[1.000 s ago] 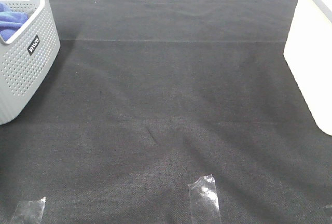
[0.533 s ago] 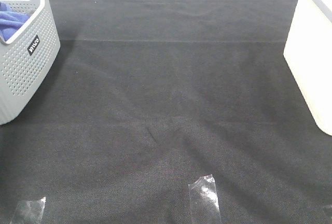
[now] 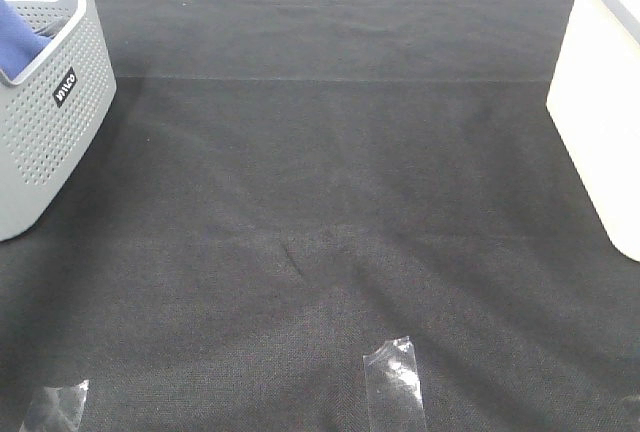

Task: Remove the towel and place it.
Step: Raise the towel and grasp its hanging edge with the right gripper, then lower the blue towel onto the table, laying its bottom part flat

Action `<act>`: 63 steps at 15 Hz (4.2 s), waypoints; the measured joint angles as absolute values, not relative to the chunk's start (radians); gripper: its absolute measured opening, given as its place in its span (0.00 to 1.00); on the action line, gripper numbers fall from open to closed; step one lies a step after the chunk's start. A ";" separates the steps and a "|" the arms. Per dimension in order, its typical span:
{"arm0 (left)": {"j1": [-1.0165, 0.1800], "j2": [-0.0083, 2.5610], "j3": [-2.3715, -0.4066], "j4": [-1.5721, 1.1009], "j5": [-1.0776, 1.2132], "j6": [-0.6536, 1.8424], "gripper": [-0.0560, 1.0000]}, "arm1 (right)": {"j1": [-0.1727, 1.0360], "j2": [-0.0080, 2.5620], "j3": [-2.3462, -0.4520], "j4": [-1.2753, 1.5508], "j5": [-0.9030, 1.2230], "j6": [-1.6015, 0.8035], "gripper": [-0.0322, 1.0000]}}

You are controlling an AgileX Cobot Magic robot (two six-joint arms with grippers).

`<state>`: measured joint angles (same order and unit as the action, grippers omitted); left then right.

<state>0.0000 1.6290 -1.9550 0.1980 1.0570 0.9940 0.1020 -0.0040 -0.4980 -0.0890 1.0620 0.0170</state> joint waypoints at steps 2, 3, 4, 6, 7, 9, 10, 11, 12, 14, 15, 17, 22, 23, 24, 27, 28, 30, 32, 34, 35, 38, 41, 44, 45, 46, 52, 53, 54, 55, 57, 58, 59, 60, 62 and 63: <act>-0.062 1.575 -1.955 0.223 1.015 0.980 0.05 | 0.102 0.007 -0.501 -0.088 1.061 0.017 0.78; -0.094 1.557 -1.955 0.242 1.004 0.979 0.05 | 0.102 0.039 -0.508 -0.076 1.049 0.000 0.78; -0.128 1.543 -1.956 0.260 0.991 0.978 0.05 | 0.102 0.086 -0.518 -0.032 1.009 -0.041 0.78; -0.189 1.525 -1.956 0.275 0.971 0.975 0.05 | 0.102 0.220 -0.532 0.108 0.870 -0.198 0.78; -0.219 1.519 -1.956 0.280 0.961 0.975 0.05 | 0.102 0.292 -0.532 0.193 0.794 -0.293 0.78; -0.290 1.507 -1.956 0.287 0.942 0.975 0.05 | 0.102 0.447 -0.532 0.408 0.691 -0.515 0.78; -0.313 1.505 -1.956 0.288 0.942 0.974 0.05 | 0.102 0.490 -0.532 0.470 0.670 -0.591 0.78; -0.417 1.502 -1.956 0.305 0.942 0.973 0.05 | 0.102 0.657 -0.532 0.723 0.608 -0.929 0.78; -0.480 1.502 -1.956 0.317 0.942 0.973 0.05 | 0.102 0.744 -0.532 0.867 0.592 -1.117 0.78; -0.590 1.502 -1.956 0.344 0.941 0.973 0.05 | 0.102 0.905 -0.546 1.115 0.595 -1.437 0.77; -0.643 1.502 -1.956 0.350 0.941 0.973 0.05 | 0.102 0.979 -0.567 1.218 0.616 -1.548 0.77; -0.724 1.502 -1.956 0.359 0.933 0.973 0.05 | 0.102 1.133 -0.638 1.374 0.696 -1.763 0.77; -0.820 1.502 -1.956 0.359 0.855 0.973 0.05 | 0.102 1.423 -0.835 1.480 0.924 -1.930 0.77; -0.826 1.502 -1.956 0.358 0.844 0.973 0.05 | 0.102 1.476 -0.871 1.482 0.960 -1.937 0.77; -0.827 1.503 -1.956 0.358 0.836 0.973 0.05 | 0.102 1.519 -0.910 1.491 0.992 -1.938 0.77; -0.827 1.511 -1.956 0.357 0.824 0.973 0.05 | 0.142 1.634 -1.013 1.514 1.036 -1.938 0.77; -0.827 1.516 -1.956 0.357 0.805 0.975 0.05 | 0.174 1.661 -1.044 1.514 1.034 -1.934 0.77; -0.827 1.524 -1.956 0.356 0.778 0.975 0.05 | 0.242 1.698 -1.102 1.514 1.016 -1.915 0.77; -0.827 1.525 -1.956 0.354 0.759 0.975 0.05 | 0.280 1.709 -1.129 1.511 0.999 -1.908 0.77; -0.827 1.532 -1.956 0.360 0.758 0.975 0.05 | 0.293 1.709 -1.140 1.505 1.007 -1.894 0.77; -0.827 1.541 -1.956 0.376 0.759 0.975 0.05 | 0.293 1.709 -1.140 1.502 1.017 -1.884 0.76; -0.827 1.563 -1.956 0.436 0.759 0.975 0.05 | 0.293 1.709 -1.140 1.429 1.029 -1.835 0.62; -0.827 1.569 -1.956 0.444 0.759 0.972 0.05 | 0.293 1.709 -1.152 1.402 1.023 -1.764 0.26; -0.827 1.599 -1.956 0.445 0.759 0.970 0.05 | 0.293 1.709 -1.181 1.359 1.022 -1.700 0.03; -0.827 1.602 -1.956 0.445 0.759 0.963 0.05 | 0.293 1.709 -1.187 1.309 1.021 -1.659 0.03; -0.826 1.606 -1.956 0.445 0.759 0.942 0.05 | 0.293 1.709 -1.190 1.269 1.003 -1.610 0.03; -0.826 1.626 -1.956 0.445 0.785 0.737 0.05 | 0.293 1.699 -1.261 1.041 0.848 -1.055 0.03; -0.826 1.627 -1.956 0.445 0.785 0.710 0.05 | 0.293 1.686 -1.299 0.964 0.849 -0.949 0.03; -0.826 1.632 -1.956 0.446 0.785 0.685 0.05 | 0.293 1.666 -1.368 0.827 0.872 -0.762 0.03; -0.826 1.637 -1.956 0.447 0.783 0.680 0.05 | 0.293 1.660 -1.394 0.772 0.886 -0.702 0.03; -0.826 1.643 -1.956 0.454 0.777 0.678 0.05 | 0.293 1.649 -1.473 0.613 0.939 -0.551 0.03; -0.826 1.649 -1.956 0.473 0.757 0.665 0.05 | 0.293 1.648 -1.534 0.504 0.973 -0.474 0.03; -0.821 1.656 -1.956 0.498 0.733 0.641 0.05 | 0.293 1.648 -1.592 0.410 1.006 -0.411 0.03; -0.811 1.663 -1.956 0.512 0.701 0.608 0.05 | 0.293 1.648 -1.652 0.324 1.040 -0.378 0.03; -0.769 1.678 -1.956 0.526 0.615 0.556 0.05 | 0.293 1.648 -1.789 0.185 1.079 -0.364 0.03; -0.746 1.686 -1.956 0.526 0.563 0.539 0.05 | 0.293 1.647 -1.843 0.150 1.083 -0.364 0.03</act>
<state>-0.7460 1.6860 -1.9560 0.5260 0.5630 0.5390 0.2930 1.6470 -1.8430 0.1500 1.0830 -0.3640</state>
